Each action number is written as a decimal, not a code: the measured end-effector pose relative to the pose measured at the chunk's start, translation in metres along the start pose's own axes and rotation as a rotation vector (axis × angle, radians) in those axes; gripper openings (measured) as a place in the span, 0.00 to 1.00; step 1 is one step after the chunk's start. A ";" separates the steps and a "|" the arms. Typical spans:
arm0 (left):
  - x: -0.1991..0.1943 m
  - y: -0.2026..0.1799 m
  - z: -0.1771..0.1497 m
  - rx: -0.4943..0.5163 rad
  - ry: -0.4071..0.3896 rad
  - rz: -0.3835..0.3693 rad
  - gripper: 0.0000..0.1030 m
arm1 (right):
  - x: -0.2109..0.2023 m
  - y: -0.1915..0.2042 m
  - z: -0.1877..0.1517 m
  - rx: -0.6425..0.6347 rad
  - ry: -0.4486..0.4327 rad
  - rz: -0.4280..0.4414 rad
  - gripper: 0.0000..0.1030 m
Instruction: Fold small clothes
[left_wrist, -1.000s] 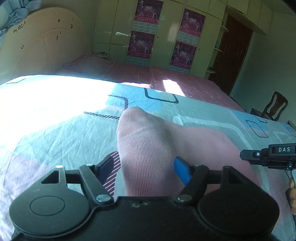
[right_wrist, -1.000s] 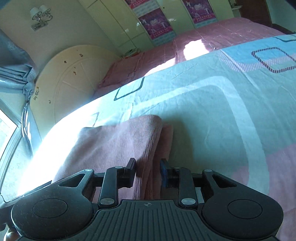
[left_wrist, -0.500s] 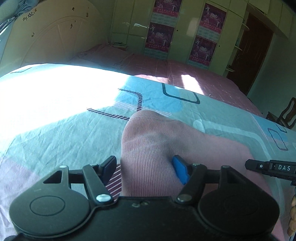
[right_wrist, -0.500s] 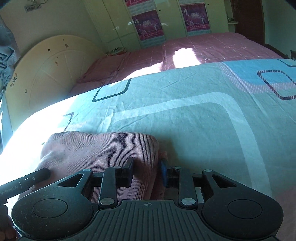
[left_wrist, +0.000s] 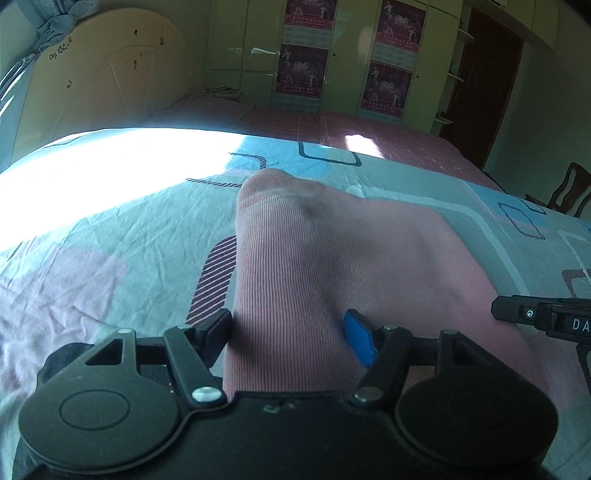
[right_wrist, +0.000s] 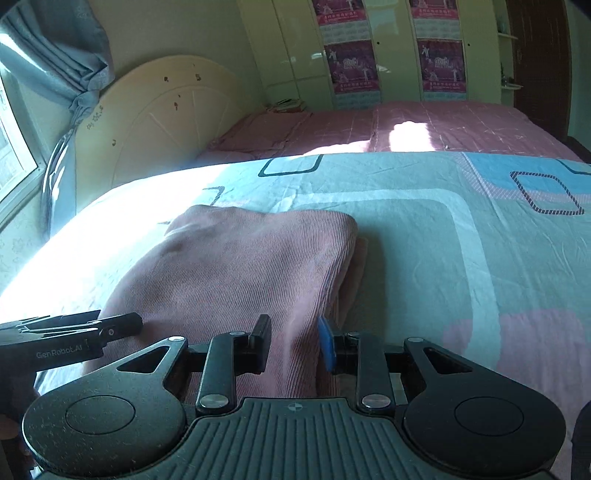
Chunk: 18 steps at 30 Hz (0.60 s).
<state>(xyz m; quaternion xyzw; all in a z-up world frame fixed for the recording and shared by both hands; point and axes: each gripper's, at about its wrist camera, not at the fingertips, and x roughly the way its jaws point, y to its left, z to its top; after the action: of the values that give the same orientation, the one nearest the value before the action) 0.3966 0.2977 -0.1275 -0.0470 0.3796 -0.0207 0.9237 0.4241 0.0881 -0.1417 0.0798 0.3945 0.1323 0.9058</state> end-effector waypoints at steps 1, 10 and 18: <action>-0.001 0.001 -0.005 -0.011 0.006 0.000 0.65 | 0.001 0.001 -0.005 -0.009 0.009 -0.012 0.28; -0.012 0.003 -0.017 -0.005 0.026 -0.013 0.67 | 0.002 0.003 -0.022 0.005 0.004 -0.103 0.28; -0.018 0.009 -0.044 -0.010 0.051 -0.034 0.69 | 0.006 -0.005 -0.057 0.066 0.052 -0.149 0.30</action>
<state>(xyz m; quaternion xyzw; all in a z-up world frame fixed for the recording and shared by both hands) 0.3526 0.3050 -0.1468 -0.0575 0.4021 -0.0359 0.9131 0.3870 0.0874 -0.1850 0.0769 0.4271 0.0536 0.8993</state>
